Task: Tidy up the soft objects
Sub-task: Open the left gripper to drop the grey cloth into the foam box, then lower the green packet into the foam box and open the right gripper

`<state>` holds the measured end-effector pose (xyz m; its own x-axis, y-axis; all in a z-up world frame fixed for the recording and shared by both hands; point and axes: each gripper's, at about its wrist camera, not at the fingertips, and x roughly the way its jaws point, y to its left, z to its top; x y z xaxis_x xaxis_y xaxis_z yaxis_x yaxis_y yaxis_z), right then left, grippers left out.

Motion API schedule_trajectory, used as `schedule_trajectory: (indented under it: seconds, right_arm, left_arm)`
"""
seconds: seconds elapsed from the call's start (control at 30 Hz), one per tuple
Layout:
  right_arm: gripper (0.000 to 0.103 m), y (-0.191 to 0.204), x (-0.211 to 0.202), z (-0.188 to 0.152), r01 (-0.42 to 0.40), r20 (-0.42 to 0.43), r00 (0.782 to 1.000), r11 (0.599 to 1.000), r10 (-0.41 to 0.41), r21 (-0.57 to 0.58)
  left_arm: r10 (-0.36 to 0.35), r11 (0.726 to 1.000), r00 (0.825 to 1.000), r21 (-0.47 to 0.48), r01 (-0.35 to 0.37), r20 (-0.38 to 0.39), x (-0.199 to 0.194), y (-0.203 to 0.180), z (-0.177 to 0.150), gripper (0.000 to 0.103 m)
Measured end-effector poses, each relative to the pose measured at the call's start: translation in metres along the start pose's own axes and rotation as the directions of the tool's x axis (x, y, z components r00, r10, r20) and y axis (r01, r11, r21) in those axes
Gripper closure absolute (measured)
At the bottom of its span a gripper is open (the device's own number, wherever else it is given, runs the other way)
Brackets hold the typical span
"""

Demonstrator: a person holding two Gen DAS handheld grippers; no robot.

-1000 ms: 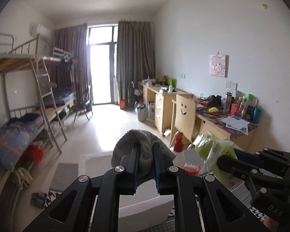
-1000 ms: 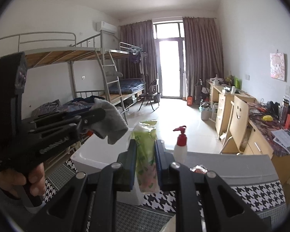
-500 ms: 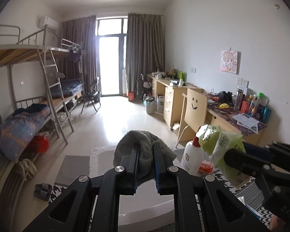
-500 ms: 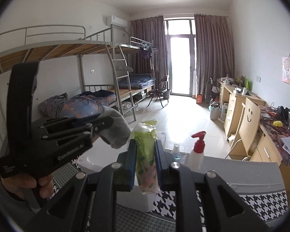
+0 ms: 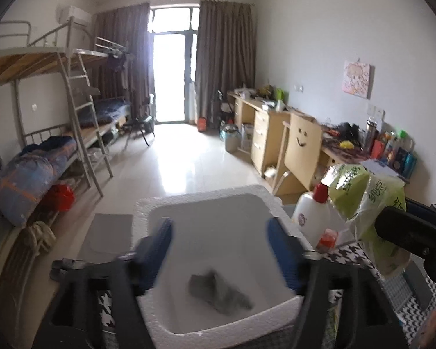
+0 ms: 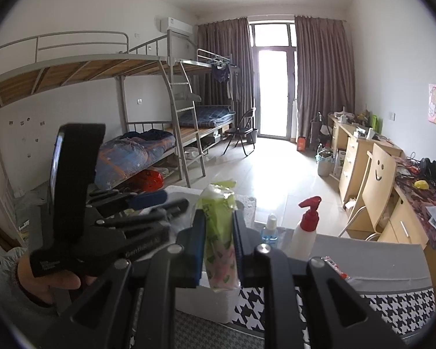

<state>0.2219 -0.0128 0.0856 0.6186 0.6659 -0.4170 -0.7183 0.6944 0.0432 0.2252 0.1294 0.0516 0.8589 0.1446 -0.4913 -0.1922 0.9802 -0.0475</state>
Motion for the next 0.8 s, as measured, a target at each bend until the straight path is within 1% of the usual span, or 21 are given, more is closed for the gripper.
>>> schedule_trajectory:
  seconds: [0.07, 0.1, 0.13, 0.23, 0.27, 0.33, 0.47, 0.57, 0.8]
  right_arm:
    - [0.081, 0.0, 0.002, 0.001, 0.003, -0.004, 1.0, 1.0, -0.003, 0.001]
    - [0.081, 0.0, 0.002, 0.001, 0.004, -0.004, 1.0, 1.0, -0.004, -0.001]
    - [0.081, 0.0, 0.002, 0.001, 0.005, -0.003, 1.0, 1.0, -0.005, -0.003]
    - [0.081, 0.001, 0.004, 0.003, 0.002, -0.003, 1.0, 1.0, -0.002, -0.005]
    - [0.081, 0.001, 0.005, 0.004, 0.001, -0.003, 1.0, 1.0, -0.001, -0.005]
    - [0.081, 0.002, 0.007, 0.005, -0.001, -0.003, 1.0, 1.0, 0.001, -0.005]
    - [0.081, 0.004, 0.011, 0.006, -0.017, -0.007, 1.0, 1.0, 0.017, -0.003]
    - [0.081, 0.007, 0.016, 0.007, -0.019, -0.011, 1.0, 1.0, 0.019, -0.007]
    - [0.081, 0.016, 0.029, 0.011, -0.051, -0.023, 0.998, 0.999, 0.05, -0.018]
  left_arm:
    - [0.006, 1.0, 1.0, 0.003, -0.006, 0.015, -0.006, 0.002, 0.001, 0.028]
    - [0.006, 1.0, 1.0, 0.001, -0.006, 0.02, -0.008, 0.002, 0.002, 0.026]
    - [0.011, 1.0, 1.0, -0.005, -0.011, 0.029, -0.011, 0.004, 0.002, 0.02]
    - [0.025, 0.999, 0.998, -0.022, -0.024, 0.054, -0.019, 0.01, 0.003, 0.013]
    - [0.036, 0.999, 0.997, -0.022, -0.034, 0.062, -0.022, 0.011, 0.003, 0.01]
    - [0.063, 0.998, 0.995, -0.024, -0.061, 0.075, -0.023, 0.015, 0.005, 0.002]
    - [0.083, 0.996, 0.993, -0.04, -0.08, 0.086, -0.03, 0.023, 0.006, 0.001]
    - [0.113, 0.993, 0.989, -0.052, -0.108, 0.099, -0.037, 0.032, 0.005, 0.001]
    - [0.143, 0.988, 0.984, -0.077, -0.135, 0.102, -0.044, 0.047, -0.001, 0.001]
